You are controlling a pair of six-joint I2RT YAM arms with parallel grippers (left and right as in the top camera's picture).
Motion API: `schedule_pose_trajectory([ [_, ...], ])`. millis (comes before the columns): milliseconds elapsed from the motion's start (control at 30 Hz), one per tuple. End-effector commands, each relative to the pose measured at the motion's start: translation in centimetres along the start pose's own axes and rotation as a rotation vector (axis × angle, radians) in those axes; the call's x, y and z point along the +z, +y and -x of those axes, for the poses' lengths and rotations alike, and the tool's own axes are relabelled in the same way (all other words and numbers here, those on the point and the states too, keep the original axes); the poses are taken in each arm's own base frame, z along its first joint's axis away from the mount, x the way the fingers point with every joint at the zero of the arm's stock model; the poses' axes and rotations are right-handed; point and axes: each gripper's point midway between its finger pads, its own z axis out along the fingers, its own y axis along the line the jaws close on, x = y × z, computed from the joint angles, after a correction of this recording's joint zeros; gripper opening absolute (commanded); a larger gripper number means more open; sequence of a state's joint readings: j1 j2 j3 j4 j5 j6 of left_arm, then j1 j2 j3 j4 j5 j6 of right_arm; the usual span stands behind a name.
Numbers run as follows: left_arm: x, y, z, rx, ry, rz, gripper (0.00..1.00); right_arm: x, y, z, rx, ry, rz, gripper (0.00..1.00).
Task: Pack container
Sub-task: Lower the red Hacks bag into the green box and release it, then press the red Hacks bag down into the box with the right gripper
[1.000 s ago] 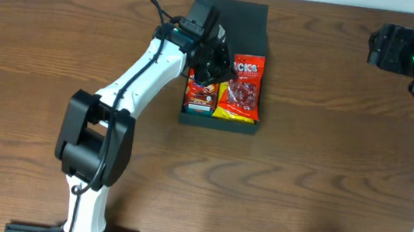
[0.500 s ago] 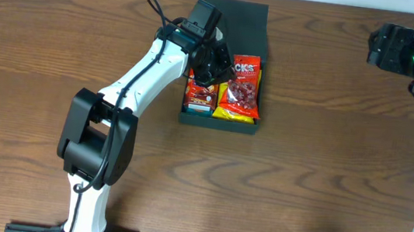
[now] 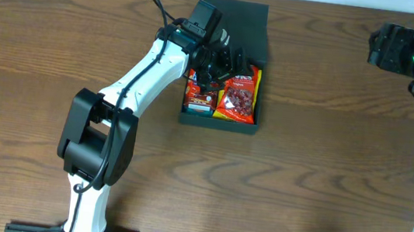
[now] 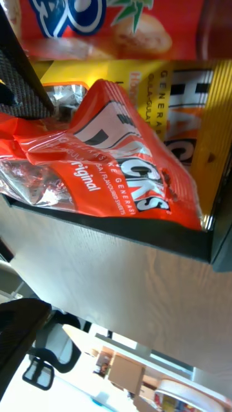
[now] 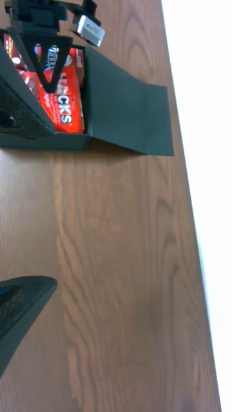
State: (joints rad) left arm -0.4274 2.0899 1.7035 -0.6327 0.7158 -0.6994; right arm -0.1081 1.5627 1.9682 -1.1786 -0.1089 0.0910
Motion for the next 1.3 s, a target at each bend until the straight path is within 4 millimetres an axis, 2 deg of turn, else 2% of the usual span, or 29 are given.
schedule_pose_trajectory([
  [0,-3.4,-3.2,0.3,0.103,-0.062,-0.053,0.89,0.0,-0.1,0.0,0.005,-0.001,0.003,0.60],
  [33,-4.3,-3.4,0.7,0.109,-0.094,-0.045,0.90,0.0,-0.1,0.0,0.005,-0.001,0.003,0.55],
  [67,-5.5,-3.5,1.1,0.111,-0.135,-0.029,0.91,0.0,-0.1,0.0,0.005,-0.001,0.003,0.46],
  [100,-6.8,-3.4,1.5,0.110,-0.176,-0.011,0.93,0.0,-0.1,0.0,0.005,0.000,0.003,0.20],
  [133,-8.0,-3.2,1.8,0.102,-0.215,0.013,0.93,0.0,-0.1,0.0,0.005,0.001,0.003,0.01],
  [200,-10.8,-2.2,2.4,0.073,-0.293,0.074,0.94,0.3,0.3,-0.2,0.006,0.010,0.026,0.02],
  [267,-13.7,-1.0,2.7,0.042,-0.362,0.132,0.94,1.0,1.6,-0.7,0.001,0.035,0.093,0.02],
  [400,-19.0,-0.3,2.4,0.038,-0.451,0.149,0.92,4.4,5.8,-3.4,-0.029,0.127,0.256,0.02],
  [500,-23.9,-0.1,2.4,0.043,-0.554,0.138,0.91,8.1,10.0,-7.3,-0.090,0.226,0.360,0.02],
  [600,-29.2,1.4,2.6,0.002,-0.685,0.162,0.93,10.7,14.0,-11.0,-0.177,0.314,0.426,0.02],
  [700,-34.4,4.3,2.3,-0.079,-0.789,0.182,0.98,13.8,17.9,-15.2,-0.276,0.418,0.431,0.02],
  [767,-36.4,6.3,1.6,-0.129,-0.798,0.185,0.98,15.8,19.1,-17.9,-0.319,0.483,0.412,0.02],
  [900,-37.1,8.6,0.8,-0.164,-0.771,0.222,0.97,17.8,20.6,-20.7,-0.349,0.551,0.420,0.02],
  [1000,-37.2,8.7,0.9,-0.160,-0.778,0.227,0.97,19.2,20.9,-22.2,-0.357,0.587,0.415,0.02],
  [1133,-37.3,8.6,1.3,-0.153,-0.788,0.224,0.97,21.5,20.3,-24.8,-0.352,0.661,0.392,0.02],
  [1267,-37.2,9.1,1.6,-0.164,-0.789,0.242,0.98,22.3,20.1,-25.9,-0.352,0.693,0.383,0.02],
])
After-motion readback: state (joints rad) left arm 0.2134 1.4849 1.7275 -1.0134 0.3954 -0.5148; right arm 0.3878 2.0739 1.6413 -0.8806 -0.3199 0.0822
